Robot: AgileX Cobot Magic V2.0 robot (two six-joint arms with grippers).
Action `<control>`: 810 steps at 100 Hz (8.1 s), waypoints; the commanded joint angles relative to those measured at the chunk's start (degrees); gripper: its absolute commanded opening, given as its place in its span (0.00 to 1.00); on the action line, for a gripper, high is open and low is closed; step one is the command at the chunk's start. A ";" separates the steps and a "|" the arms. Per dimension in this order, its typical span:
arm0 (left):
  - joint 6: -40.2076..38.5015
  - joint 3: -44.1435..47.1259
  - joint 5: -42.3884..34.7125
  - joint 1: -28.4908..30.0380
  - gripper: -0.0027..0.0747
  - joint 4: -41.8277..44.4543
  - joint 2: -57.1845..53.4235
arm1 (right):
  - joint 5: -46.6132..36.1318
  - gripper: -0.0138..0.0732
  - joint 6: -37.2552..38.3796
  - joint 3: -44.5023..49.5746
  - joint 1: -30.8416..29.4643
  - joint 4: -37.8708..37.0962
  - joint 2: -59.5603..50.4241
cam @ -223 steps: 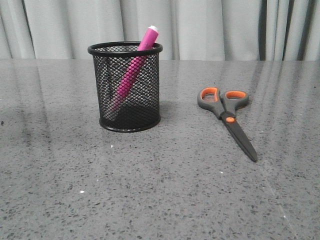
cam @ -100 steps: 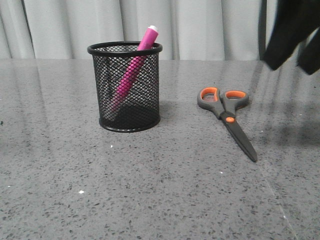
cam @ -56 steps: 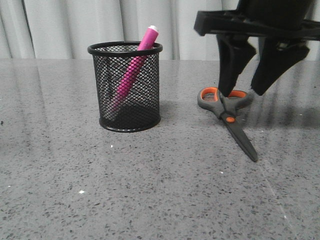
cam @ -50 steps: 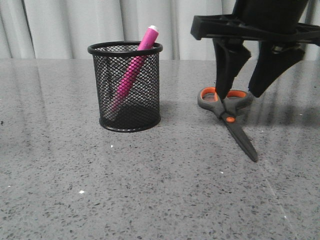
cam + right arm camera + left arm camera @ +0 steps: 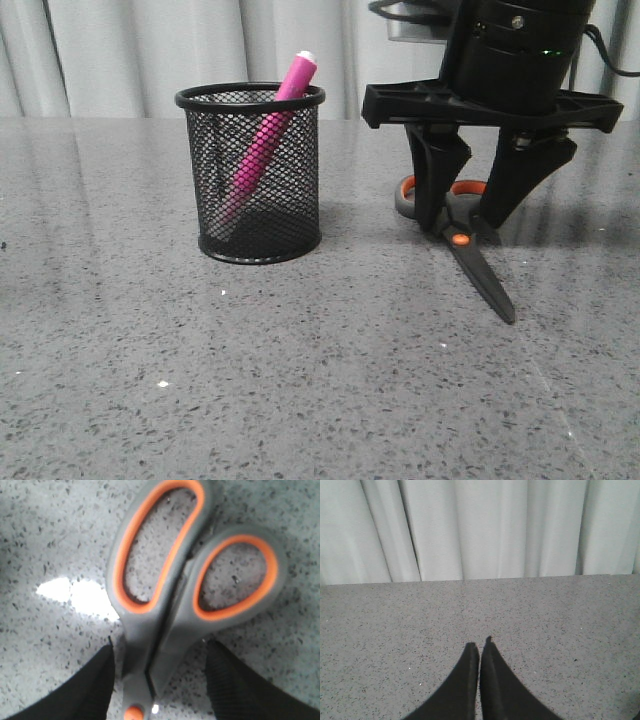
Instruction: Put pen and scissors into bin
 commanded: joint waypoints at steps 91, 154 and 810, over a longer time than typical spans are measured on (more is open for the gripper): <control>-0.50 -1.54 -4.94 0.27 0.01 -0.57 -0.34 | -1.39 0.07 -0.02 -1.82 0.50 -7.19 -2.90; -0.50 -1.54 -4.94 0.27 0.01 -0.57 -0.34 | -36.79 0.07 1.04 12.33 0.62 0.39 -30.06; -0.40 24.99 -15.46 0.27 0.01 -1.58 -32.29 | -58.53 0.08 -11.83 66.31 -13.24 -8.93 -92.17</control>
